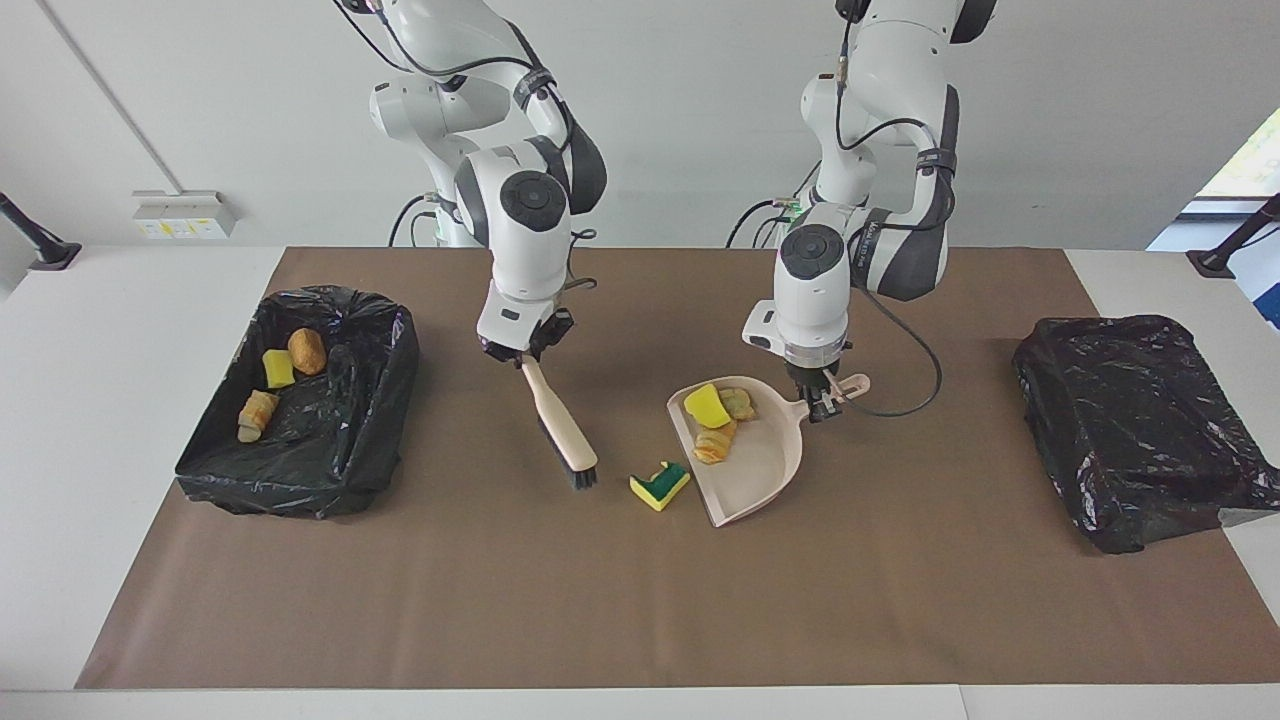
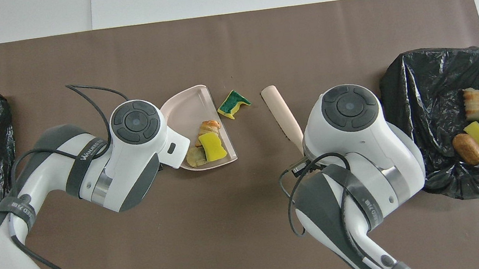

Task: Sweep and dump trash in bin
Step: 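Sweep the remaining trash into the dustpan with the right gripper's brush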

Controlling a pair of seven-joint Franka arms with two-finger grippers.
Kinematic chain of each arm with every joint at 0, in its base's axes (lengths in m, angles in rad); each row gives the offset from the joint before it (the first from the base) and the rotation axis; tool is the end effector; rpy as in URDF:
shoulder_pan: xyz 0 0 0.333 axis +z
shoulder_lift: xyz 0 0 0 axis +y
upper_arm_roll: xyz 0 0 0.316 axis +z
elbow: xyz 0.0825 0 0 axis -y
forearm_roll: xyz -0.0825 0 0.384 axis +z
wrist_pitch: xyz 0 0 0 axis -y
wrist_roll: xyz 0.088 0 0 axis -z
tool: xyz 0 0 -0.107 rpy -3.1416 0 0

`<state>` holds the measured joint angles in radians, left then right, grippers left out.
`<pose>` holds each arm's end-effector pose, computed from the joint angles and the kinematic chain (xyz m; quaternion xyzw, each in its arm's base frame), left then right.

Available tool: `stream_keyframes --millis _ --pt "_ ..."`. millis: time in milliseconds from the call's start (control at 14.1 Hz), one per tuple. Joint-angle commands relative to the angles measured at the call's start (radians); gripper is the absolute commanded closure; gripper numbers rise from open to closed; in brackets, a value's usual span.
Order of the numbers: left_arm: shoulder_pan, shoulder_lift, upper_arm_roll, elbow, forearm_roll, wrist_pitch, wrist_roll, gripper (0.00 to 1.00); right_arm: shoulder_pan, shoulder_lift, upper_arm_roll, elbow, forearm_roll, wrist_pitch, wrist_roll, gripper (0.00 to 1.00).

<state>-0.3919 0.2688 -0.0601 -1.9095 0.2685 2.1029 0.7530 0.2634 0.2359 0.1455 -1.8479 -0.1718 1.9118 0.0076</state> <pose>0.5518 -0.2521 0.3524 -0.7762 0.6206 0.0520 0.0981 0.5551 0.2227 0.3858 0.9671 0.2323 -0.0694 0.0772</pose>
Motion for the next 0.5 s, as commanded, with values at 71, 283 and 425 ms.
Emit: stream_keyframes --millis 71,283,425 --pt "0.007 -0.031 0.000 -0.032 0.017 -0.011 -0.026 1.00 0.051 0.138 0.013 0.105 -0.011 -0.008 0.015 1.00" --pt "0.007 -0.031 0.000 -0.031 0.017 -0.009 -0.033 1.00 0.112 0.131 0.019 0.090 0.099 -0.031 0.040 1.00" --pt "0.007 -0.029 0.000 -0.029 0.017 -0.008 -0.034 1.00 0.114 0.125 0.052 0.088 0.210 -0.068 0.035 1.00"
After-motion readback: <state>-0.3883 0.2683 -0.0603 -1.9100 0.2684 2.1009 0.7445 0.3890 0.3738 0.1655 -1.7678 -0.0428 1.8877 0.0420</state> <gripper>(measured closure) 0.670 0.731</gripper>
